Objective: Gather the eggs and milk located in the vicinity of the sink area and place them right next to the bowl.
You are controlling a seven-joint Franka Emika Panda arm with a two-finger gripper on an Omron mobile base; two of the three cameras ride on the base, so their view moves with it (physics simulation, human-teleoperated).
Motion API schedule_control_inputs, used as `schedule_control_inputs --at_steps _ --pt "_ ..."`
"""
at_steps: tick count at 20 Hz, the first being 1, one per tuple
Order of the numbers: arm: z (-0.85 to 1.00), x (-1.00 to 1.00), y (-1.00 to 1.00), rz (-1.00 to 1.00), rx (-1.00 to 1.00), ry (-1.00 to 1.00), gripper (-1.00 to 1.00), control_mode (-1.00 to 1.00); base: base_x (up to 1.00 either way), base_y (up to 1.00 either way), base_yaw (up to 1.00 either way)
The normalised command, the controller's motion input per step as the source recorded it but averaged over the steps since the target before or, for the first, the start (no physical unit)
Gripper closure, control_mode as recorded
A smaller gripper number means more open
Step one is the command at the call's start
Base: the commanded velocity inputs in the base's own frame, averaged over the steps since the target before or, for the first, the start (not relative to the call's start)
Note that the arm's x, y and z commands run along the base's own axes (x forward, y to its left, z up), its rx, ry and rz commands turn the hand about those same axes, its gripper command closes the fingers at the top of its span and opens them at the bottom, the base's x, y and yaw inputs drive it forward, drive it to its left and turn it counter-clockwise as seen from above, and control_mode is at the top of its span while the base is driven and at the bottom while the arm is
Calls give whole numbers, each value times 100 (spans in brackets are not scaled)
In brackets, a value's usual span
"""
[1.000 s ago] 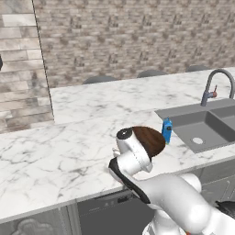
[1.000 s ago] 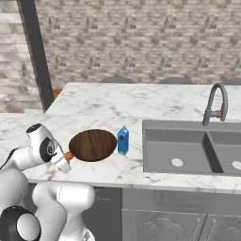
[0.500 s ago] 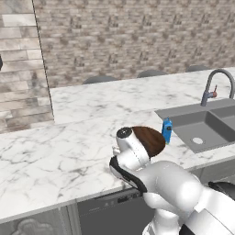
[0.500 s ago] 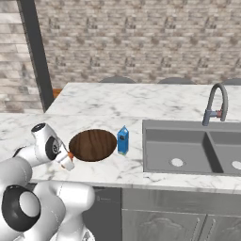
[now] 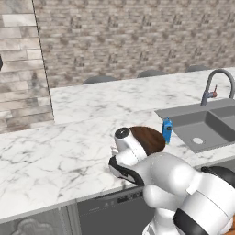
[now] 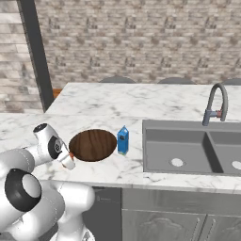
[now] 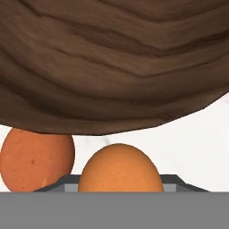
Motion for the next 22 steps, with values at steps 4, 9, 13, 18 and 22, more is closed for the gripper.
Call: schedule_control_inputs --at_steps 4,9,13,18,22 --pt "-11 14 0 0 0 0 100 -100 0 0 0" --pt "-9 8 0 0 0 0 100 -100 0 0 0" --pt "-9 8 0 0 0 0 -100 -100 0 0 0" --pt "-2 0 0 0 0 0 -100 -100 0 0 0" --pt "0 0 0 0 0 0 -100 -100 0 0 0"
